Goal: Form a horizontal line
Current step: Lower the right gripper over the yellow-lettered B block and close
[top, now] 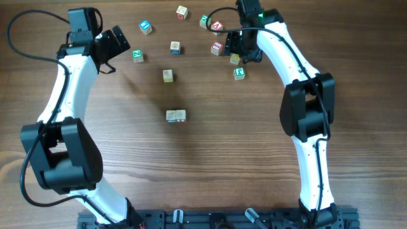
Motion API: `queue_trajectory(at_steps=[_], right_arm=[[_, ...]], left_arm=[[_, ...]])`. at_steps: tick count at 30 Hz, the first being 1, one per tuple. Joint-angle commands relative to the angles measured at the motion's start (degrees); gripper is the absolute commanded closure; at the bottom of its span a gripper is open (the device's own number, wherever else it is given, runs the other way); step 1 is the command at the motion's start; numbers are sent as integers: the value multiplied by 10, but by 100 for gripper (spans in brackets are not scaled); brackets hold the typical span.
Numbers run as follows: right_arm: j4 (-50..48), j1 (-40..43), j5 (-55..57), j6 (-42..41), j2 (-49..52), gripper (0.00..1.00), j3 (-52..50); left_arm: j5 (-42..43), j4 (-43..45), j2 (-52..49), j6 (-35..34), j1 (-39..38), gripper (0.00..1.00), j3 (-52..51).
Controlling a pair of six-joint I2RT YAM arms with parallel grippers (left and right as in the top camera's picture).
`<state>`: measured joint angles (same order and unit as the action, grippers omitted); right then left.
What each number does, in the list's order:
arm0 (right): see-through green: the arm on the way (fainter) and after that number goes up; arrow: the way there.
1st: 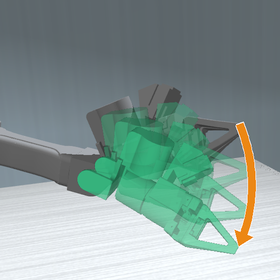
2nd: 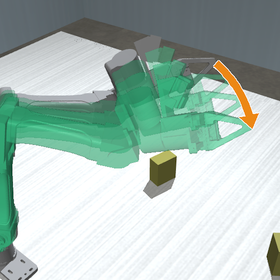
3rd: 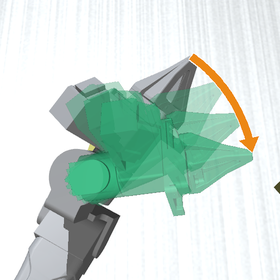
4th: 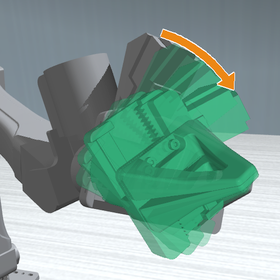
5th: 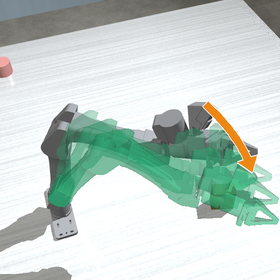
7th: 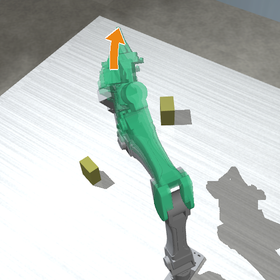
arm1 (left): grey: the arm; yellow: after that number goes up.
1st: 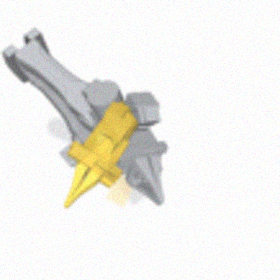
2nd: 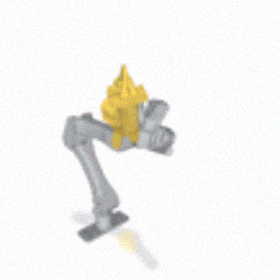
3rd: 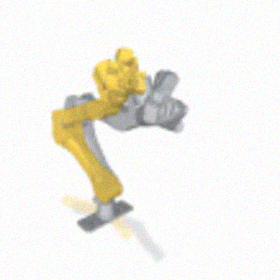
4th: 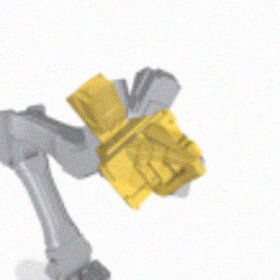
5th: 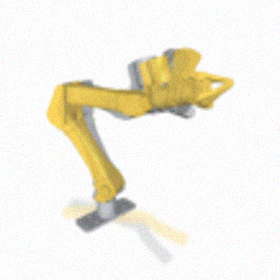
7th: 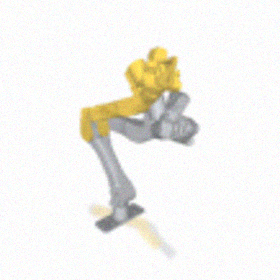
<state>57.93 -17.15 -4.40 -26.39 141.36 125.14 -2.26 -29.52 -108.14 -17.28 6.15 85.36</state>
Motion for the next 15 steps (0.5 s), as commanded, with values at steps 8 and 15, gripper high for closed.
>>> queue_trajectory(at_steps=[8,15], right_arm=[[-19,1,12,-11,7,60,-16],[-19,1,14,-6,7,49,-18]], left_arm=[[1,2,1,3,-1,0,2],[1,2,1,3,-1,0,2]])
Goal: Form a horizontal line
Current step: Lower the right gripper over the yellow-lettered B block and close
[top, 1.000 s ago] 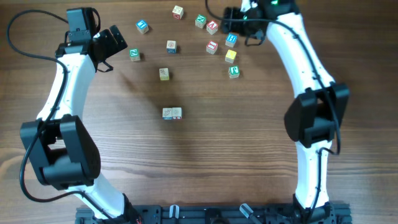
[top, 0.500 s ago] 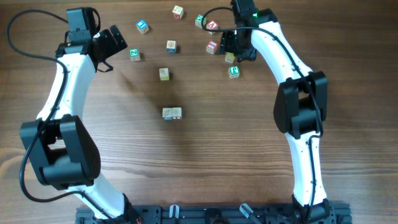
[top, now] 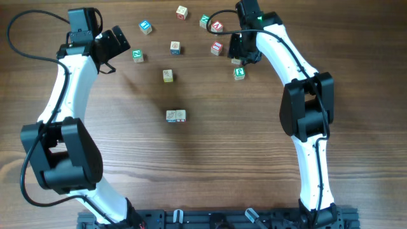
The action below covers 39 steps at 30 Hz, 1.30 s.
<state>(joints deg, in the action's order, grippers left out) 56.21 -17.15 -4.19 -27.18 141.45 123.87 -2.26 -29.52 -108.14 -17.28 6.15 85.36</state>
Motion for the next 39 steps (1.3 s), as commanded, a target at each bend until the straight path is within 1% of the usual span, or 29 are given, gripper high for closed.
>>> queue_trajectory(at_steps=[1,4,5,6,9,13,16,18,19,20,21,22,23,24,26,27,32,35,36,37,39], right_arm=[[-2,1,17,2,7,50,-5],[-3,1,19,2,7,53,-5],[-5,1,19,2,7,52,-5],[-7,1,19,2,7,48,-5],[-18,-2,19,2,7,44,-5],[-34,-9,23,2,7,44,-6],[-28,-10,53,2,8,45,-6],[-29,-10,53,1,8,50,-6],[-29,-10,52,0,8,57,-6],[-27,-11,51,0,8,61,-6],[-25,-11,50,0,8,61,-6],[-22,-14,50,0,8,61,-6],[-17,-16,50,0,8,58,-6],[-15,-17,50,0,8,52,-6],[-15,-20,50,0,8,47,-6],[-16,-22,51,0,8,46,-6],[-17,-25,76,0,11,46,-6],[-15,-25,76,0,11,60,-6],[-14,-25,76,0,11,61,-6],[-13,-25,76,0,11,61,-6],[-10,-25,76,0,12,52,-6]], left_arm=[[1,2,1,3,-1,0,2],[1,2,1,3,-1,0,2],[1,2,1,3,-1,0,2],[1,2,1,3,-1,0,2],[1,2,1,3,-1,0,2],[1,2,1,3,-1,0,2],[1,2,1,3,-1,0,2],[1,2,1,3,-1,0,2],[1,2,1,3,-1,0,2],[1,2,1,3,-1,0,2],[1,2,1,3,-1,0,2],[1,2,1,3,-1,0,2],[1,2,1,3,-1,0,2],[1,2,1,3,-1,0,2],[1,2,1,3,-1,0,2],[1,2,1,3,-1,0,2],[1,2,1,3,-1,0,2],[1,2,1,3,-1,0,2],[1,2,1,3,-1,0,2],[1,2,1,3,-1,0,2],[1,2,1,3,-1,0,2]])
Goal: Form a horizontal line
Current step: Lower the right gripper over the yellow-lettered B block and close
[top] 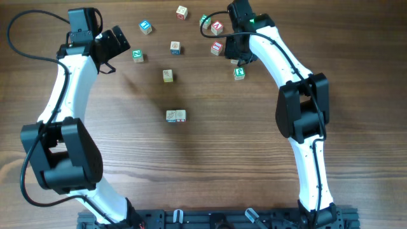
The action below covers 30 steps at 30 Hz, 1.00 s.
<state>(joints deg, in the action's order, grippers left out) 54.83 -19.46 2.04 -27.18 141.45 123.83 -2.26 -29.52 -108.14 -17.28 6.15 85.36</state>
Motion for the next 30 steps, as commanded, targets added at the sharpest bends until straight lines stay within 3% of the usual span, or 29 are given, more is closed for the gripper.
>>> queue_trajectory(at_steps=[1,5,7,13,18,24,30], right_arm=[[4,-3,14,0,14,50,-5],[3,-4,15,1,23,50,-5],[5,-4,21,1,25,61,-5],[10,-4,23,3,26,65,-5],[14,-4,27,33,26,64,-5],[8,-4,36,43,26,50,-5],[-2,-4,43,43,26,50,-5]], left_arm=[[1,2,1,3,-1,0,2],[1,2,1,3,-1,0,2],[1,2,1,3,-1,0,2],[1,2,1,3,-1,0,2],[1,2,1,3,-1,0,2],[1,2,1,3,-1,0,2],[1,2,1,3,-1,0,2]])
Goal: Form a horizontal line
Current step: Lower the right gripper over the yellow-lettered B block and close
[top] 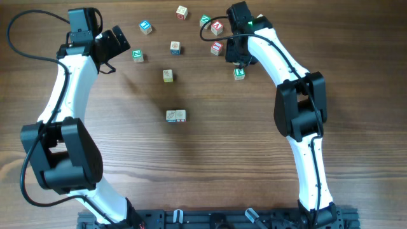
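Note:
Small lettered cubes lie scattered across the far half of the wooden table (pixel 210 159). Two tan cubes (pixel 175 115) sit touching side by side at the centre, and a single tan cube (pixel 167 75) lies above them. My right gripper (pixel 236 57) hangs low between a red cube (pixel 217 48) and a green cube (pixel 239 73). It covers whatever is under it, and its jaws are hidden by the wrist. My left gripper (pixel 122 49) rests at the far left, open and holding nothing, just left of a green cube (pixel 138 55).
More cubes sit along the far edge: a blue cube (pixel 145 27), a teal cube (pixel 175 46), a beige cube (pixel 182 11), a second red cube (pixel 217 27) and a green cube (pixel 205 21) beside it. A black cable (pixel 25 38) loops at far left.
My right wrist has shifted slightly left and nearer, and the yellowish cube that peeked out beside it is now covered. The left arm and all other cubes are unchanged.
My right gripper stood beside a yellowish cube just above the green cube at right. Over the following moments the wrist has moved step by step to the left and over that cube, which is now hidden. The left arm has stayed still and the two-cube row is unchanged.

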Motion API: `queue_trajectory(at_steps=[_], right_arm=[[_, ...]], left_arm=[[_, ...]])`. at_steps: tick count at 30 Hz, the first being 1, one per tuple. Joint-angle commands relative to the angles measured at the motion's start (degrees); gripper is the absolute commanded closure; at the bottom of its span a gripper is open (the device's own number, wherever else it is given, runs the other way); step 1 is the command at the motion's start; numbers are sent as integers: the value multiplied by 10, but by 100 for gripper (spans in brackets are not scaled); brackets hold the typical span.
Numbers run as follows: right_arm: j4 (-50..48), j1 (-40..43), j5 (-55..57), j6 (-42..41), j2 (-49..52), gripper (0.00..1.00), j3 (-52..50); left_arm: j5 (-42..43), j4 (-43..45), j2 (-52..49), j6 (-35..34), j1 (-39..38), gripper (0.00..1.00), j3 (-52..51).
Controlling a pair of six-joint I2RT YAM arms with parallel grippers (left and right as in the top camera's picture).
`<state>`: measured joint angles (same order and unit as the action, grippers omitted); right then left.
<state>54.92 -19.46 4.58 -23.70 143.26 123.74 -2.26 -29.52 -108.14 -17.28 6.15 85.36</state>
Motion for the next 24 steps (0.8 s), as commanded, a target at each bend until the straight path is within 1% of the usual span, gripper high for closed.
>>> queue_trajectory(at_steps=[1,24], right_arm=[[-1,-4,19,8,7,50,-4],[-2,-4,36,12,-16,50,-2]], left_arm=[[1,2,1,3,-1,0,2],[1,2,1,3,-1,0,2]])
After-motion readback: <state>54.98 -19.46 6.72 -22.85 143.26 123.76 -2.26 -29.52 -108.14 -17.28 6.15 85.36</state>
